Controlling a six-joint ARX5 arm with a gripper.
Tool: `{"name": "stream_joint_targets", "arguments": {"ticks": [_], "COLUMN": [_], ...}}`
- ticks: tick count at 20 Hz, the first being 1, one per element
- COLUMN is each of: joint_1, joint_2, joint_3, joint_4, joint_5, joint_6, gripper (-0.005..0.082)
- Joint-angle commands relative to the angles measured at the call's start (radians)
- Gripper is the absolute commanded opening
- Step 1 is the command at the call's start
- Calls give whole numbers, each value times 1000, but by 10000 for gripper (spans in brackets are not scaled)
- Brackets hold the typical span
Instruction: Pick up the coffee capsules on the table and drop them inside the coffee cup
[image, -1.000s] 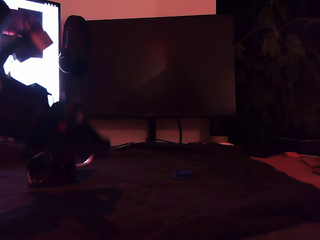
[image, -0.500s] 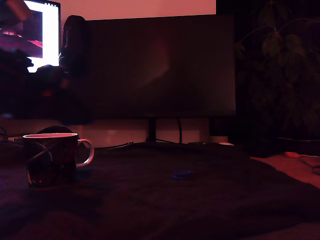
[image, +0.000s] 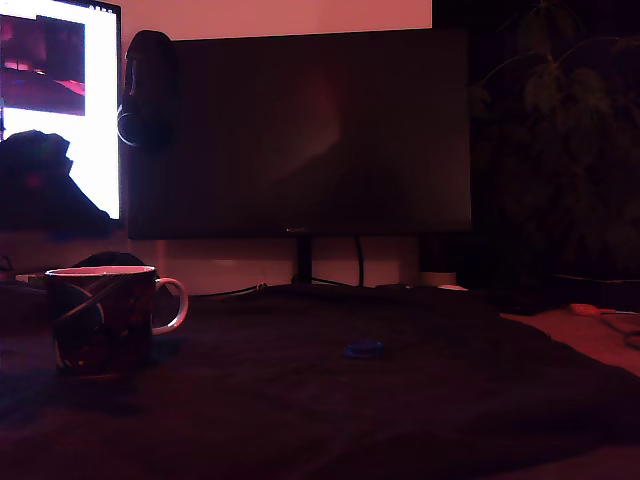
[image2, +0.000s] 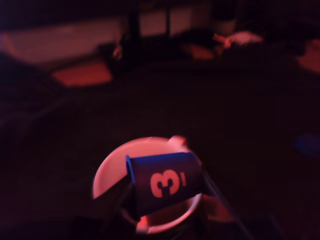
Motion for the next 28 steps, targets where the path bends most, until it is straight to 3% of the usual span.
{"name": "stream_joint_targets", "arguments": {"ticks": [1,7,18,28], "joint_1": [23,52,52,52], "joint_2": [-1,21,243,262], "joint_3": [30,100,356,374], "joint_4": [-3,-103,-402,-489], "joint_5": [24,109,107,106], "joint_6": [5,1,2,4], "gripper": [263,263,263,263]}}
